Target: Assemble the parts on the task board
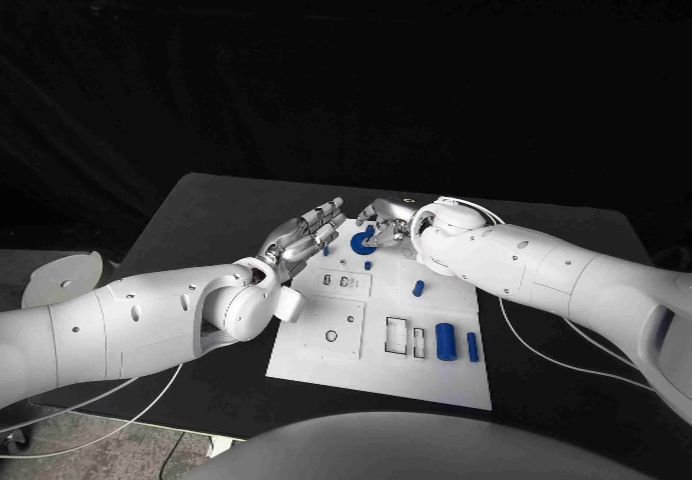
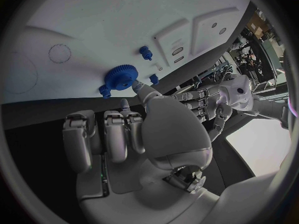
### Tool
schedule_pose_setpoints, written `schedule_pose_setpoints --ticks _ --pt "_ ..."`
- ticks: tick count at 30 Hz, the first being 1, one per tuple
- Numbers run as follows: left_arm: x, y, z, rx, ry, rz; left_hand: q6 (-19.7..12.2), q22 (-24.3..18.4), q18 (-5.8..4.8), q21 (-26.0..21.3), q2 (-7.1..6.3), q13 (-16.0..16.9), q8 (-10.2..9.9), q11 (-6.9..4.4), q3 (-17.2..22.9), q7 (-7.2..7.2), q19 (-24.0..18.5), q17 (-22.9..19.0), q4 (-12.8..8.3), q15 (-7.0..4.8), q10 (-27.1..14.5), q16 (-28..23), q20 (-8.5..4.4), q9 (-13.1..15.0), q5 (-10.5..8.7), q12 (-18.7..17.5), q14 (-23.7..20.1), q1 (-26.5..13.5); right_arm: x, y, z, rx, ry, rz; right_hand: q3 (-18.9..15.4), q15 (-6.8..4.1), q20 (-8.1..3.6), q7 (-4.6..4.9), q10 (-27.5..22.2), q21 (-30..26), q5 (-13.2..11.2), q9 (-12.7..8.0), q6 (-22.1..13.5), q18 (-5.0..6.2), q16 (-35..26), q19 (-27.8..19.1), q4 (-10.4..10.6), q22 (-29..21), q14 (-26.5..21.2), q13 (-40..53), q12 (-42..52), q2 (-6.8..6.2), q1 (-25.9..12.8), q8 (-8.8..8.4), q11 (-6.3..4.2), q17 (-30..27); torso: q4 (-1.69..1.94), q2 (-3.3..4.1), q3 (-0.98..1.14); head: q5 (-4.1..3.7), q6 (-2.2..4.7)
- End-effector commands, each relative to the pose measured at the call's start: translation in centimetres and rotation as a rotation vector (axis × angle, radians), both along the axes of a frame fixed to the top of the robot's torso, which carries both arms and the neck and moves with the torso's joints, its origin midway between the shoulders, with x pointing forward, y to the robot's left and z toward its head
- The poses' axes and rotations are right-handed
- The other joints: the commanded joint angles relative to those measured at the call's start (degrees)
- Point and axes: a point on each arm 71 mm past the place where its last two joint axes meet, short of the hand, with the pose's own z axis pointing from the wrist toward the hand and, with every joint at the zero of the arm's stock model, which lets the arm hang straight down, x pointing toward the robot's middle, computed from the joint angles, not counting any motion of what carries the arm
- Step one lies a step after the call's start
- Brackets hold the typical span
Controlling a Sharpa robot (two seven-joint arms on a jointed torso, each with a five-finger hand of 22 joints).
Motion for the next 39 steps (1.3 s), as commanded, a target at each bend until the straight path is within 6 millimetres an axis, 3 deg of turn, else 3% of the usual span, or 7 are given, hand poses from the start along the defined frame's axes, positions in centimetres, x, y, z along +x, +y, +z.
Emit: schedule_pose_setpoints --ticks 1,8,14,19,24,34,39 --pt "0.0 -0.1 0.1 -0.013 -0.001 -0.013 0.0 -0.1 -0.05 -0.4 0.05 0.1 0.3 0.43 0.2 0.09 0.0 -0.1 0.0 0.59 0.0 -0.1 0.59 0.1 0.35 0.2 0.0 0.7 0.1 -0.5 0.4 0.027 -0.039 -0.006 -0.4 -0.45 -0.41 0.42 6.1 0.3 0.3 -0.1 1.3 -0.39 0.2 6.1 -0.1 15.1 6.0 15.1 0.2 0.15 -0.4 0.56 -0.20 15.1 -0.14 -0.16 -0.10 0.13 0.00" --pt "0.0 0.3 0.0 -0.009 -0.003 -0.004 0.0 -0.1 -0.05 -0.4 0.06 0.1 0.3 0.51 0.3 0.17 0.0 0.0 -0.1 0.61 0.0 -0.1 0.62 0.1 0.39 0.3 0.0 0.7 0.0 -3.5 2.9 0.038 -0.093 -0.022 -0.4 -0.34 -0.33 0.63 6.1 0.3 1.2 -0.2 4.2 -0.39 0.2 6.1 0.0 15.1 6.0 15.1 0.2 0.10 -0.3 1.36 -0.03 15.1 -0.50 -0.69 -0.36 0.44 0.00" --pt "-0.1 0.4 -0.1 -0.007 0.000 -0.002 0.1 -0.1 -0.05 -0.4 0.06 0.1 0.3 0.54 0.3 0.20 0.0 0.0 -0.1 0.63 0.0 -0.1 0.64 0.1 0.41 0.3 0.0 0.8 -1.7 -9.1 4.8 -0.005 -0.085 -0.053 -0.5 -0.34 -0.32 0.54 6.1 0.3 1.3 -0.2 4.9 -0.39 0.2 6.1 -0.1 15.1 6.0 15.1 0.2 0.02 -0.2 1.59 -0.06 15.1 -0.68 -1.17 -0.54 0.46 0.00" --pt "-0.2 0.7 -0.3 -0.004 0.004 0.003 0.1 -0.1 -0.04 -0.4 0.04 0.1 0.3 0.60 0.3 0.24 0.0 0.0 -0.1 0.66 0.0 -0.1 0.66 0.1 0.44 0.3 0.0 0.8 -2.7 -13.8 4.7 -0.044 -0.062 -0.110 -0.5 -0.38 -0.34 0.43 6.1 0.3 0.8 -0.4 4.5 -0.39 0.2 6.1 0.0 15.1 6.0 15.1 0.2 -0.08 -0.3 1.20 -0.15 15.1 -1.17 -1.52 -0.65 0.79 0.00" --pt "-0.4 0.9 -0.6 -0.005 0.013 0.003 0.0 -0.1 -0.04 -0.4 0.02 0.1 0.3 0.66 0.4 0.26 0.0 0.0 -0.2 0.69 0.0 -0.1 0.70 0.1 0.49 0.3 0.0 0.9 -3.9 -17.6 3.4 -0.073 -0.034 -0.168 -0.8 -0.44 -0.38 0.36 6.1 0.3 -0.4 -0.7 3.7 -0.39 0.2 6.1 0.3 15.1 6.0 15.1 0.2 -0.11 -0.5 0.53 -0.20 15.1 -1.56 -1.65 -0.52 0.84 0.00" --pt "-0.7 1.0 -1.0 -0.007 0.026 -0.002 0.0 -0.1 -0.04 -0.4 0.05 0.1 0.3 0.78 0.5 0.27 0.0 0.0 -0.3 0.75 0.0 -0.1 0.76 0.1 0.61 0.3 0.0 1.0 -5.3 -20.5 2.0 -0.071 -0.023 -0.214 -1.6 -0.50 -0.44 0.39 6.1 0.3 -2.1 -1.0 3.1 -0.39 0.2 6.1 1.1 15.1 6.0 15.1 0.2 -0.24 -1.2 0.20 -0.22 15.1 -1.76 -1.73 -0.49 0.64 0.00" --pt "-0.8 0.9 -1.1 -0.008 0.029 -0.005 0.0 -0.1 -0.05 -0.4 0.08 0.1 0.3 0.90 0.6 0.25 0.0 0.0 -0.5 0.79 0.0 -0.1 0.80 0.1 0.73 0.4 0.0 1.1 -5.6 -20.8 1.6 -0.073 -0.014 -0.220 -1.7 -0.50 -0.45 0.39 6.1 0.3 -2.3 -1.1 3.0 -0.39 0.2 6.1 1.1 15.1 6.0 15.1 0.2 -0.25 -1.1 0.15 -0.22 15.1 -1.52 -1.73 -0.53 0.04 0.00"
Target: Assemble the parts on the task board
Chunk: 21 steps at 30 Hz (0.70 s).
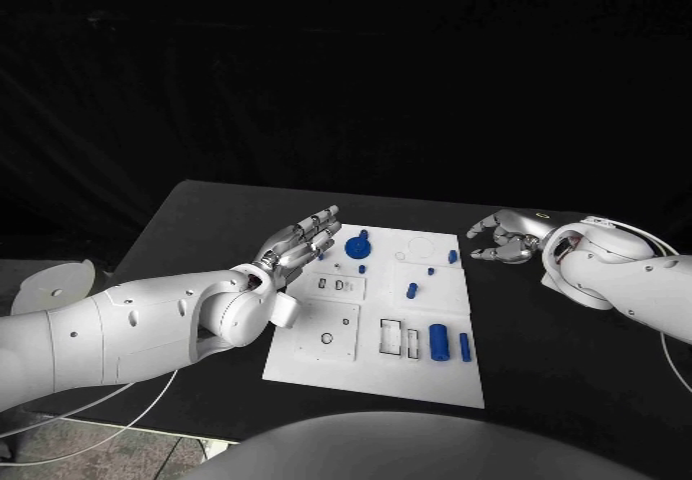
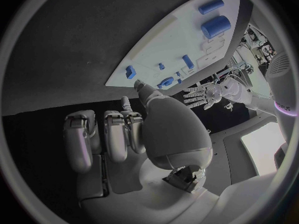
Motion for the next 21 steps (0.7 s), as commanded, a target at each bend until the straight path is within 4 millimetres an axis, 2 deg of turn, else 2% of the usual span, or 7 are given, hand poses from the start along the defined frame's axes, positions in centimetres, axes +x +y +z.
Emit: schedule_pose_setpoints --ticks 1,7,11,15,21 --pt "-0.1 -0.3 0.1 -0.019 -0.001 -0.020 0.0 -0.1 -0.06 -0.4 0.08 0.1 0.3 0.48 0.2 0.25 0.0 0.0 -0.1 0.39 0.0 -0.1 0.38 0.1 0.28 0.4 0.0 0.7 -0.2 -0.1 -0.3 -0.002 -0.003 -0.001 -0.2 -0.51 -0.46 0.16 6.1 0.3 -0.3 -0.1 -0.5 -0.39 0.2 6.1 -0.1 15.1 6.0 15.1 0.2 -0.17 -0.4 -0.38 -0.23 15.1 0.16 0.02 -0.02 -0.48 0.00" --pt "-0.1 -0.2 0.1 -0.021 0.001 -0.021 0.0 -0.1 -0.06 -0.4 0.08 0.1 0.3 0.53 0.3 0.23 0.0 0.0 -0.1 0.41 0.0 -0.1 0.40 0.1 0.36 0.4 0.0 0.8 0.0 0.0 -1.1 -0.002 0.006 -0.004 -0.2 -0.48 -0.46 0.31 6.1 0.3 -0.3 0.0 -0.2 -0.39 0.2 6.1 -0.3 15.1 6.0 15.1 0.2 -0.13 0.1 -0.13 -0.15 15.1 -0.02 -0.01 -0.05 -0.59 0.00" --pt "-0.2 -0.2 0.1 -0.023 0.002 -0.024 -0.1 -0.1 -0.07 -0.4 0.08 0.1 0.3 0.55 0.3 0.23 0.0 0.0 -0.2 0.42 0.0 -0.1 0.41 0.1 0.41 0.4 0.0 0.8 0.2 0.2 -1.7 -0.002 0.011 -0.005 -0.4 -0.42 -0.42 0.41 6.1 0.3 -0.6 0.0 0.2 -0.39 0.2 6.1 -0.1 15.1 6.0 15.1 0.2 -0.19 0.0 0.04 -0.06 15.1 0.24 0.06 0.06 -0.81 0.00" --pt "-0.2 -0.2 0.0 -0.024 0.003 -0.026 -0.1 -0.1 -0.07 -0.4 0.07 0.1 0.3 0.57 0.4 0.24 0.0 0.0 -0.3 0.44 0.0 -0.1 0.43 0.1 0.47 0.4 0.0 0.9 0.5 0.5 -2.1 -0.004 0.020 -0.006 -0.5 -0.40 -0.40 0.41 6.1 0.3 -0.8 0.1 0.2 -0.39 0.2 6.1 0.0 15.1 6.0 15.1 0.2 -0.21 -0.2 0.05 -0.04 15.1 0.18 0.05 0.03 -0.76 0.00" --pt "-0.2 -0.2 0.1 -0.025 0.005 -0.028 -0.1 -0.1 -0.07 -0.4 0.02 0.1 0.3 0.65 0.6 0.26 0.0 0.0 -0.6 0.50 0.0 -0.1 0.48 0.1 0.80 0.4 0.0 1.1 0.9 0.6 -2.7 -0.008 0.033 -0.013 -0.6 -0.38 -0.40 0.40 6.1 0.3 -0.9 0.1 0.2 -0.39 0.2 6.1 0.1 15.1 6.0 15.1 0.2 -0.22 -0.2 0.05 -0.03 15.1 0.25 0.02 0.02 -1.11 0.00"
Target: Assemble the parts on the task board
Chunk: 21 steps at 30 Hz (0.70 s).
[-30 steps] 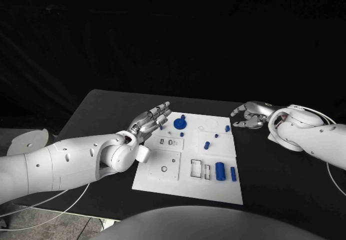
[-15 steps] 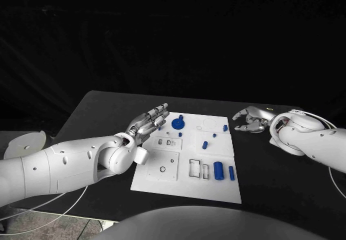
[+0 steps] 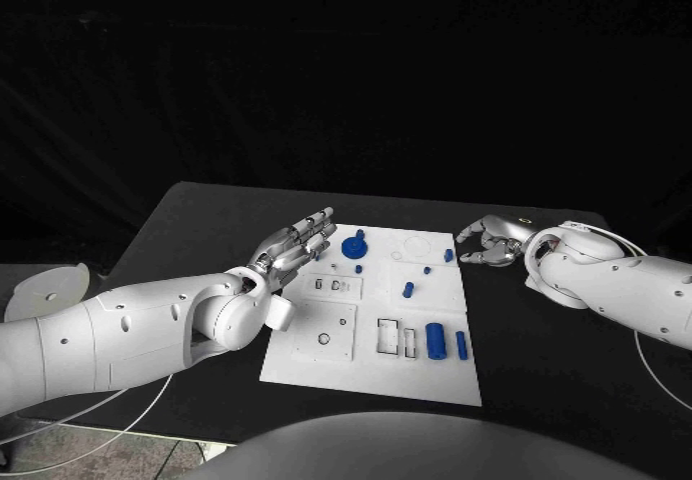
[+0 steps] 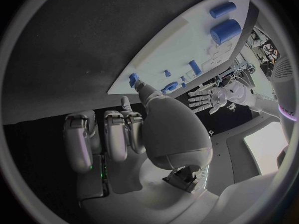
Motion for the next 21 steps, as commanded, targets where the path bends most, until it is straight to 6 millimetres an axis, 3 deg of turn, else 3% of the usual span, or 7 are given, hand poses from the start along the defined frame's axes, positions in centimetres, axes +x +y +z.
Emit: schedule_pose_setpoints --ticks 1,12,21 --pt "-0.14 -0.28 0.11 -0.020 -0.001 -0.021 -0.1 -0.1 -0.07 -0.4 0.10 0.1 0.3 0.41 0.2 0.26 0.0 0.0 -0.2 0.50 0.1 -0.1 0.48 0.1 0.30 0.4 0.0 0.6 0.14 0.05 -0.39 0.001 0.015 0.005 -0.3 -0.38 -0.40 0.02 6.1 0.3 -0.3 0.1 0.2 -0.38 0.2 6.1 0.1 15.1 6.0 15.1 0.2 -0.22 -0.2 0.04 -0.03 15.1 0.01 -0.06 -0.01 -0.16 0.00" --pt "-0.16 -0.26 0.09 -0.021 0.001 -0.022 -0.1 -0.1 -0.07 -0.4 0.09 0.1 0.3 0.42 0.2 0.26 0.0 0.0 -0.2 0.51 0.1 -0.1 0.49 0.1 0.35 0.4 0.0 0.6 0.53 0.45 -0.91 0.002 0.020 0.006 -0.8 -0.19 -0.26 0.38 6.1 0.3 -0.8 0.1 0.5 -0.38 0.2 6.1 0.6 15.1 6.0 15.1 0.2 -0.15 -0.7 0.15 0.24 15.1 -0.01 -0.09 -0.02 -0.21 0.00" --pt "-0.14 -0.31 0.07 -0.021 0.002 -0.024 -0.1 -0.1 -0.07 -0.4 0.09 0.1 0.3 0.42 0.3 0.27 0.0 0.0 -0.2 0.52 0.1 -0.1 0.50 0.1 0.39 0.4 0.0 0.6 0.72 0.81 -1.03 0.006 0.024 0.006 -1.6 -0.36 -0.30 0.11 6.1 0.3 -1.6 0.2 1.4 -0.38 0.2 6.1 1.3 15.1 6.0 15.1 0.2 -0.35 -1.2 0.45 0.04 15.1 0.01 -0.14 0.01 -0.27 0.00"
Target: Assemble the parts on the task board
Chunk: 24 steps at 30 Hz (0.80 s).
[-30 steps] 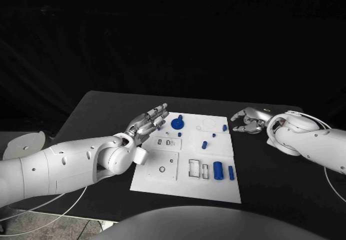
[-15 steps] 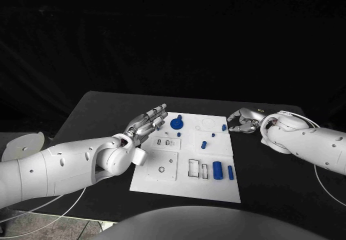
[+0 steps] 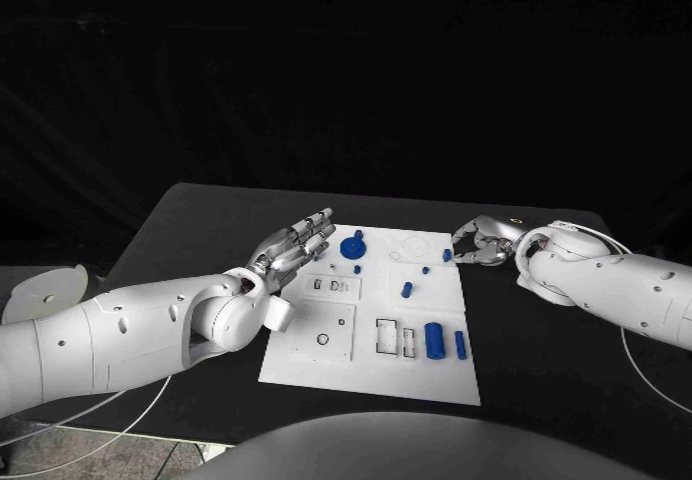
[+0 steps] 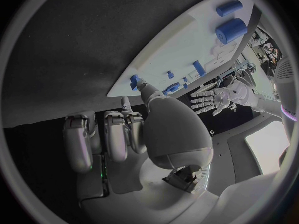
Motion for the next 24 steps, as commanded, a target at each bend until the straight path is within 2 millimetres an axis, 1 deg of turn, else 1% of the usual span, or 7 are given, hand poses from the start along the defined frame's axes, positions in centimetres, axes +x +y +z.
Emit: schedule_pose_setpoints --ticks 1,7,12,15,20,23,24 --pt "-0.08 -0.28 0.09 -0.018 -0.001 -0.018 -0.1 -0.1 -0.08 -0.4 0.09 0.1 0.3 0.25 0.3 0.27 0.0 0.0 -0.2 0.52 0.0 -0.1 0.50 0.1 0.39 0.4 0.0 0.6 0.00 0.21 -0.14 0.004 0.014 0.009 -0.4 -0.40 -0.33 0.00 6.1 0.3 -0.3 0.1 0.6 -0.39 0.2 6.1 0.1 15.1 6.0 15.1 0.2 -0.08 -0.5 0.37 0.01 15.1 0.00 -0.02 0.02 0.02 0.00" --pt "-0.08 -0.26 0.07 -0.018 -0.001 -0.018 -0.1 -0.1 -0.08 -0.4 0.10 0.1 0.3 0.24 0.3 0.31 0.0 -0.1 -0.2 0.53 0.0 -0.1 0.51 0.1 0.42 0.3 0.0 0.6 0.01 0.47 -0.36 -0.001 0.040 0.006 -1.2 -1.03 -0.89 -0.77 6.1 0.3 -0.7 0.6 2.7 -0.39 0.2 6.1 0.4 15.1 6.0 15.1 0.2 -0.22 -0.5 1.17 -0.68 15.1 0.00 0.02 0.00 -0.04 0.00" --pt "-0.08 -0.26 0.06 -0.018 -0.001 -0.018 -0.1 -0.1 -0.08 -0.4 0.10 0.1 0.3 0.24 0.3 0.31 0.0 -0.1 -0.2 0.53 0.0 -0.1 0.51 0.1 0.42 0.3 0.0 0.6 0.02 0.71 -0.49 -0.001 0.054 0.007 -1.4 -1.22 -1.08 -1.10 6.1 0.3 -0.8 0.6 2.4 -0.39 0.2 6.1 0.5 15.1 6.0 15.1 0.2 -0.31 -0.3 0.87 -0.90 15.1 -0.02 0.03 -0.03 -0.11 0.00" --pt "-0.08 -0.29 0.05 -0.019 0.000 -0.019 -0.1 -0.1 -0.08 -0.4 0.10 0.1 0.3 0.24 0.3 0.31 0.0 -0.1 -0.2 0.53 0.0 -0.1 0.51 0.1 0.42 0.3 0.0 0.6 0.04 0.83 -0.55 -0.001 0.059 0.010 -1.3 -1.36 -1.24 -1.24 6.1 0.3 0.0 0.7 2.3 -0.39 0.2 6.1 0.3 15.1 6.0 15.1 0.2 -0.15 0.0 0.76 -1.05 15.1 -0.04 0.04 0.01 -0.06 0.00" --pt "-0.09 -0.34 0.04 -0.019 0.002 -0.021 -0.1 -0.1 -0.08 -0.4 0.10 0.1 0.3 0.24 0.3 0.31 0.0 -0.1 -0.2 0.53 0.0 -0.1 0.51 0.1 0.42 0.3 0.0 0.6 0.08 1.00 -0.65 -0.003 0.068 0.012 -1.3 -1.44 -1.34 -1.28 6.1 0.3 0.7 0.9 2.3 -0.39 0.2 6.1 0.1 15.1 6.0 15.1 0.2 -0.12 0.5 0.75 -1.12 15.1 0.07 0.03 0.02 -0.03 0.00" --pt "-0.08 -0.33 0.04 -0.018 0.002 -0.021 -0.1 -0.1 -0.08 -0.4 0.10 0.1 0.3 0.24 0.3 0.31 0.0 -0.1 -0.2 0.53 0.0 -0.1 0.51 0.1 0.42 0.3 0.0 0.6 0.12 1.09 -0.67 -0.002 0.068 0.014 -1.2 -1.45 -1.39 -1.28 6.1 0.3 1.2 1.0 2.2 -0.39 0.2 6.1 -0.1 15.1 6.0 15.1 0.2 -0.09 0.8 0.70 -1.14 15.1 0.02 0.01 0.03 0.08 0.00" --pt "-0.08 -0.32 0.03 -0.018 0.003 -0.021 -0.1 -0.1 -0.08 -0.4 0.10 0.1 0.3 0.24 0.3 0.31 0.0 -0.1 -0.2 0.53 0.0 -0.1 0.51 0.1 0.42 0.3 0.0 0.6 0.14 1.12 -0.69 -0.002 0.068 0.014 -1.2 -1.47 -1.42 -1.28 6.1 0.3 1.8 1.2 2.2 -0.39 0.2 6.1 -0.3 15.1 6.0 15.1 0.2 -0.04 1.1 0.69 -1.14 15.1 0.00 0.02 0.03 0.13 0.00"
